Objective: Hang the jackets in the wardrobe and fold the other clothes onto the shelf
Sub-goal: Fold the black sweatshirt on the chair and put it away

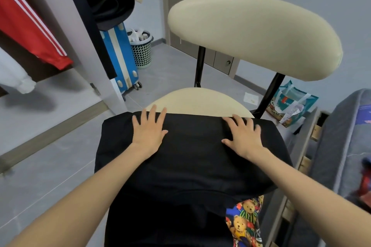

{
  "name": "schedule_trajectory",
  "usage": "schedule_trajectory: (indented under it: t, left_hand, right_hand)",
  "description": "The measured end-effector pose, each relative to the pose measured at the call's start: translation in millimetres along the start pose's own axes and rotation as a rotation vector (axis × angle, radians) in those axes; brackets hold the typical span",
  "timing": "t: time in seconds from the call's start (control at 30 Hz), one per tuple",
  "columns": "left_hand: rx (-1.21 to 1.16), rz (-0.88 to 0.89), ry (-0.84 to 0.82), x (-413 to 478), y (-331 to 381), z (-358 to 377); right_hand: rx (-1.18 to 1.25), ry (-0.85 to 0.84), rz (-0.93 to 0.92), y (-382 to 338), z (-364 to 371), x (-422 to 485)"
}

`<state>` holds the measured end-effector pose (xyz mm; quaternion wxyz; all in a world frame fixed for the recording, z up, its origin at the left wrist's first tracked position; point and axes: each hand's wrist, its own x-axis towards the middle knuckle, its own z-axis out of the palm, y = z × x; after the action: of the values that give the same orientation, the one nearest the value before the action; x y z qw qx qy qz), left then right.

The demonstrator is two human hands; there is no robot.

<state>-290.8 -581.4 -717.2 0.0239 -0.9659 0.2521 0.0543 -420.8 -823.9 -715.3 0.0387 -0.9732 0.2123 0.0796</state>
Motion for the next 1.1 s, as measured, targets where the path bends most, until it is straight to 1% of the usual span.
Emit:
schedule_trajectory:
  t: [0.03, 0.1, 0.17, 0.2, 0.27, 0.33, 0.4, 0.5, 0.57, 0.63, 0.8, 0.97, 1.1]
  left_hand:
    - [0.042, 0.073, -0.023, 5.0, -1.1, -5.4]
    - [0.06, 0.113, -0.177, 17.5, -4.1, -15.3]
    - [0.033, 0.099, -0.326, 32.5, -8.9, -21.3]
    - [0.018, 0.105, -0.366, 38.9, -11.5, -22.5]
    - [-0.001, 0.144, -0.376, 49.2, -15.4, -21.6]
    - [-0.02, 0.172, -0.38, 55.6, -18.8, -22.2]
    - [-0.026, 0.162, -0.424, 59.3, -23.7, -27.8]
    - [0.066, 0.136, -0.466, 58.6, -31.6, -43.6]
    - [0.151, 0.122, -0.432, 53.6, -34.4, -56.9]
    - [0.21, 0.119, -0.354, 48.4, -36.5, -74.4]
    - [0.27, 0.079, -0.004, 49.1, -42.6, -136.3]
    - [0.295, 0.087, 0.227, 46.1, -34.1, -167.7]
    - [0.333, 0.061, 0.327, 48.6, -28.4, -183.6]
  right_hand:
    - [0.018, -0.009, -0.069, -1.1, -8.7, 7.4]
    - [0.034, -0.101, -0.122, -2.8, -21.0, 24.3]
    - [-0.007, -0.219, -0.102, -5.5, -25.8, 40.9]
    - [-0.018, -0.274, -0.08, -6.5, -26.4, 48.0]
    - [-0.022, -0.353, -0.044, -7.6, -26.6, 59.2]
    - [-0.049, -0.384, -0.041, -8.4, -27.2, 65.4]
    - [-0.071, -0.39, -0.06, -8.3, -29.4, 65.8]
    - [-0.075, -0.347, -0.099, -5.6, -38.0, 58.0]
    - [-0.091, -0.288, -0.138, -4.6, -52.2, 51.3]
    - [-0.12, -0.183, -0.186, -4.6, -74.6, 47.8]
    - [-0.1, 0.184, -0.208, -6.6, -144.5, 50.4]
    - [-0.118, 0.329, -0.201, 0.4, -173.7, 42.7]
    - [-0.131, 0.448, -0.194, 6.2, -191.4, 35.9]
